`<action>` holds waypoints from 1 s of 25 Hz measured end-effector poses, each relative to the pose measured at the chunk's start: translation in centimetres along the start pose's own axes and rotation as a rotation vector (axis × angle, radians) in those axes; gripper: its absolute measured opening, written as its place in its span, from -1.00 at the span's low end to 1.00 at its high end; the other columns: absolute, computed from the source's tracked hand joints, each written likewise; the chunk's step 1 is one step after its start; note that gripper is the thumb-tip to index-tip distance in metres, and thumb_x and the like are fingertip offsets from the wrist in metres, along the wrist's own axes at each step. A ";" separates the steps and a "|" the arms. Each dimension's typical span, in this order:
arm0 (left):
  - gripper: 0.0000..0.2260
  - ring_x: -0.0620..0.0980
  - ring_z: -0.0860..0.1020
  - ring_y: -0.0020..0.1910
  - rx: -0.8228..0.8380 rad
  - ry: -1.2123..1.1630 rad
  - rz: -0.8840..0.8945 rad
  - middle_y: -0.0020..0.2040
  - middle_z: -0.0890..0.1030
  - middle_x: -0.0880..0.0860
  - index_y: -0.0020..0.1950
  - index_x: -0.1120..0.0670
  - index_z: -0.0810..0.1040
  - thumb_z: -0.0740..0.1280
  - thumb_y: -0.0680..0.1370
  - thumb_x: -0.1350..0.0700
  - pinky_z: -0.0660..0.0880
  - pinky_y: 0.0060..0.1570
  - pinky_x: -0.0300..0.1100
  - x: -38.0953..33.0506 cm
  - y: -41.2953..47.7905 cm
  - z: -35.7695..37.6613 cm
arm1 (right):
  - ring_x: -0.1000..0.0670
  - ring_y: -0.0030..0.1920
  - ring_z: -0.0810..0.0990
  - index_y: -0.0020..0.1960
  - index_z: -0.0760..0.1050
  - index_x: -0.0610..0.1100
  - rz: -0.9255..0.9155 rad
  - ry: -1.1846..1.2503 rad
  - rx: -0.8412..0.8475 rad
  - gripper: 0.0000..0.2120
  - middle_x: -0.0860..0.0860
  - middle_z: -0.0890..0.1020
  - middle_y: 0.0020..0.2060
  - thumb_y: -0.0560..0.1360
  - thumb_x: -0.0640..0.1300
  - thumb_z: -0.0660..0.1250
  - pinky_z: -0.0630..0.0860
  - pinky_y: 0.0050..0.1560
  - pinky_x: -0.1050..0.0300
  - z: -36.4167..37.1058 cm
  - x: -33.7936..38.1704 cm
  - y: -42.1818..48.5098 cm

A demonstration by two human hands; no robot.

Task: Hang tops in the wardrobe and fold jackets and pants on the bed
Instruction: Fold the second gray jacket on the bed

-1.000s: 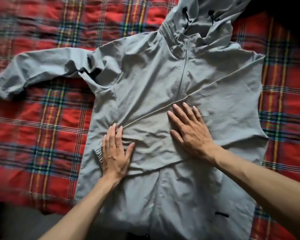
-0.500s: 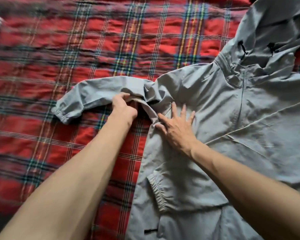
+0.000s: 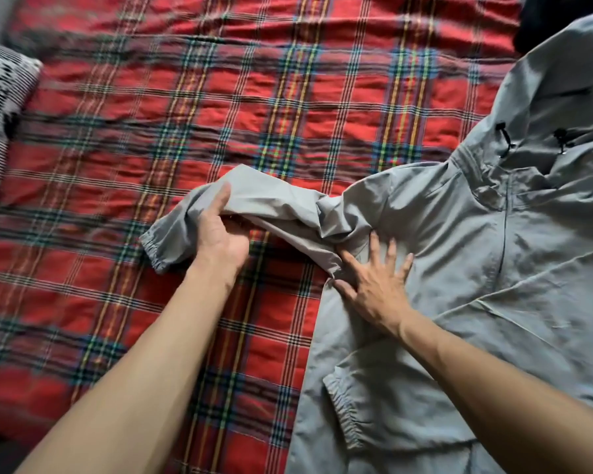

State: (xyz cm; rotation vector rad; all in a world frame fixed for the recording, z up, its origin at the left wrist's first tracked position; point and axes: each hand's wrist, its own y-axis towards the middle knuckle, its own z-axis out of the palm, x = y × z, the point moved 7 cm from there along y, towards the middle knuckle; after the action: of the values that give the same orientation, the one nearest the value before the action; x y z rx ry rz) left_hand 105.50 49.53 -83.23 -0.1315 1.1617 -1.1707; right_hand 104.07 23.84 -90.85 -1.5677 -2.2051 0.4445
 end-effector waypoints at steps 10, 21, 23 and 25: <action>-0.50 0.15 0.65 -0.01 0.060 0.534 0.235 0.00 0.66 0.25 0.09 0.49 0.51 0.50 0.19 0.40 0.59 0.01 -0.09 -1.8 -1.6 -3.1 | -0.21 0.09 0.54 0.48 0.22 0.10 -0.187 0.157 -0.321 -0.47 -0.12 0.48 0.15 0.55 0.04 0.27 0.52 -0.03 -0.08 -11.8 2.8 4.8; -0.42 0.15 0.63 0.00 0.044 0.478 0.356 0.04 0.65 0.25 0.14 0.39 0.54 0.59 0.23 0.14 0.57 0.08 -0.01 -2.7 -2.2 -1.9 | -0.05 -0.17 0.60 -0.10 0.61 0.02 -0.578 0.510 -0.462 -0.74 0.07 0.59 -0.18 0.44 0.19 0.33 0.48 -0.23 0.06 -16.2 12.9 4.4; -0.51 0.06 0.61 -0.02 0.033 0.467 0.350 -0.01 0.64 0.16 0.14 0.33 0.52 0.57 0.29 0.23 0.55 0.06 -0.05 -2.6 -2.0 -1.7 | 0.07 -0.25 0.56 -0.21 0.58 0.01 -0.482 0.733 -0.373 -0.77 0.11 0.59 -0.29 0.43 0.16 0.30 0.48 -0.20 0.06 -17.3 12.0 5.7; -0.70 -0.04 0.60 -0.09 0.029 0.446 0.315 -0.07 0.64 0.07 0.13 0.23 0.54 0.47 0.43 0.32 0.52 0.02 -0.15 -2.3 -2.1 -0.8 | 0.17 -0.31 0.49 -0.24 0.56 0.00 -0.480 0.849 -0.254 -0.83 0.15 0.55 -0.38 0.47 0.04 0.36 0.48 -0.17 0.05 -18.0 11.8 6.5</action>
State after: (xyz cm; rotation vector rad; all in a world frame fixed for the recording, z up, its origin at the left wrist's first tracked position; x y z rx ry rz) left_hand 103.73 50.72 -80.81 0.3414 1.4911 -0.9582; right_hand 114.75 37.58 -76.68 -0.9791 -1.8629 -0.5663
